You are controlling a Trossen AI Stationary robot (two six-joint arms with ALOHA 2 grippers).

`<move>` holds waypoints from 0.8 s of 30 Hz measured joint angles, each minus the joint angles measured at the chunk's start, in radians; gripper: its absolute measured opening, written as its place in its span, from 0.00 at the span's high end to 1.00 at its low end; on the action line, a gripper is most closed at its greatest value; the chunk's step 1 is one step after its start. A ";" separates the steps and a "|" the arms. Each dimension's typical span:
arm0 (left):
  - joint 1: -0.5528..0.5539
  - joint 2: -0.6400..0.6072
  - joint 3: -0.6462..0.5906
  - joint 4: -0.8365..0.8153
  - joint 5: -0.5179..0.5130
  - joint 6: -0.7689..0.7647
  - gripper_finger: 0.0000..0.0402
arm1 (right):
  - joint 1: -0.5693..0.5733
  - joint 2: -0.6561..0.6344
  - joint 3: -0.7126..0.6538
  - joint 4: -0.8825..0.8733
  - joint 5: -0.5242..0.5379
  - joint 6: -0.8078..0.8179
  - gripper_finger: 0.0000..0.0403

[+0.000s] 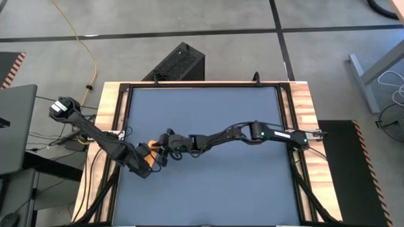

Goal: Roll towel
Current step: Move the rolled orange microfiber towel to the bottom left of the table

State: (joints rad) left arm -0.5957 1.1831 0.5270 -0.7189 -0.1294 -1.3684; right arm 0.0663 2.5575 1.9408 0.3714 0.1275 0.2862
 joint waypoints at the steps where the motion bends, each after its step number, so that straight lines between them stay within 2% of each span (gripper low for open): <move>1: 0.000 -0.009 0.000 0.014 0.005 -0.007 0.55 | -0.004 0.012 0.020 0.000 -0.001 -0.001 0.68; 8: 0.001 -0.021 0.000 0.180 0.024 -0.018 0.55 | -0.010 0.033 0.079 -0.106 0.023 0.001 0.68; 14: 0.006 -0.021 0.000 0.176 0.024 -0.027 0.55 | -0.019 0.033 0.079 -0.224 0.037 0.044 0.68; 24: 0.046 -0.052 0.001 0.152 0.135 0.010 0.55 | -0.014 0.033 0.079 -0.276 0.064 0.012 0.68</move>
State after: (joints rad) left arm -0.5498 1.1307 0.5278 -0.5671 0.0052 -1.3588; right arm 0.0525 2.5900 2.0201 0.0956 0.1911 0.2984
